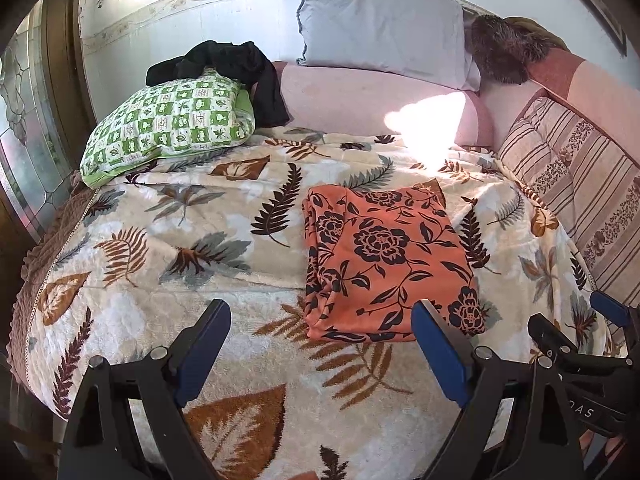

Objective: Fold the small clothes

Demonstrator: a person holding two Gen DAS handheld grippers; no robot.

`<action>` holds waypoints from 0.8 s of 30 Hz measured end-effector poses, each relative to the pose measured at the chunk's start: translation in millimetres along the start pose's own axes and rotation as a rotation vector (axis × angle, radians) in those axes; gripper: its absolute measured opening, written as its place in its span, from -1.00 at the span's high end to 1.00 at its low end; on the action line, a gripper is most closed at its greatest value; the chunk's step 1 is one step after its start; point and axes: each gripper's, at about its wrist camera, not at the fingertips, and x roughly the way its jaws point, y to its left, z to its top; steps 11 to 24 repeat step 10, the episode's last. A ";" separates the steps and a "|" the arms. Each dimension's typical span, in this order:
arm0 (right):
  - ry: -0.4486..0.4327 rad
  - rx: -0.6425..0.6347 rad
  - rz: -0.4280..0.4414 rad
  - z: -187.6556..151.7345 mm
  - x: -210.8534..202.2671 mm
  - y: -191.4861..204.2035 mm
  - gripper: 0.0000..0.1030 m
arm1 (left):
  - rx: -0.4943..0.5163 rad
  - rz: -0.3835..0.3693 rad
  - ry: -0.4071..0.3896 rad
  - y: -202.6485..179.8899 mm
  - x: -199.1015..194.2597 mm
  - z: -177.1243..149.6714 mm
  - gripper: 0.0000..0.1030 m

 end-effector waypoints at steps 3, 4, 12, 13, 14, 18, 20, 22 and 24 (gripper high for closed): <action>-0.003 -0.007 0.001 2.0 1.0 2.5 -1.00 | 0.003 0.002 0.001 -0.4 1.6 1.1 -0.78; -0.004 -0.010 0.000 2.6 1.2 3.7 -1.00 | 0.006 0.002 -0.002 -1.0 2.1 1.9 -0.78; -0.001 -0.021 0.004 6.8 7.7 8.5 -1.00 | 0.023 0.021 -0.023 -5.0 6.1 8.0 -0.83; -0.001 -0.021 0.004 6.8 7.7 8.5 -1.00 | 0.023 0.021 -0.023 -5.0 6.1 8.0 -0.83; -0.001 -0.021 0.004 6.8 7.7 8.5 -1.00 | 0.023 0.021 -0.023 -5.0 6.1 8.0 -0.83; -0.001 -0.021 0.004 6.8 7.7 8.5 -1.00 | 0.023 0.021 -0.023 -5.0 6.1 8.0 -0.83; -0.001 -0.021 0.004 6.8 7.7 8.5 -1.00 | 0.023 0.021 -0.023 -5.0 6.1 8.0 -0.83; -0.001 -0.021 0.004 6.8 7.7 8.5 -1.00 | 0.023 0.021 -0.023 -5.0 6.1 8.0 -0.83; -0.001 -0.021 0.004 6.8 7.7 8.5 -1.00 | 0.023 0.021 -0.023 -5.0 6.1 8.0 -0.83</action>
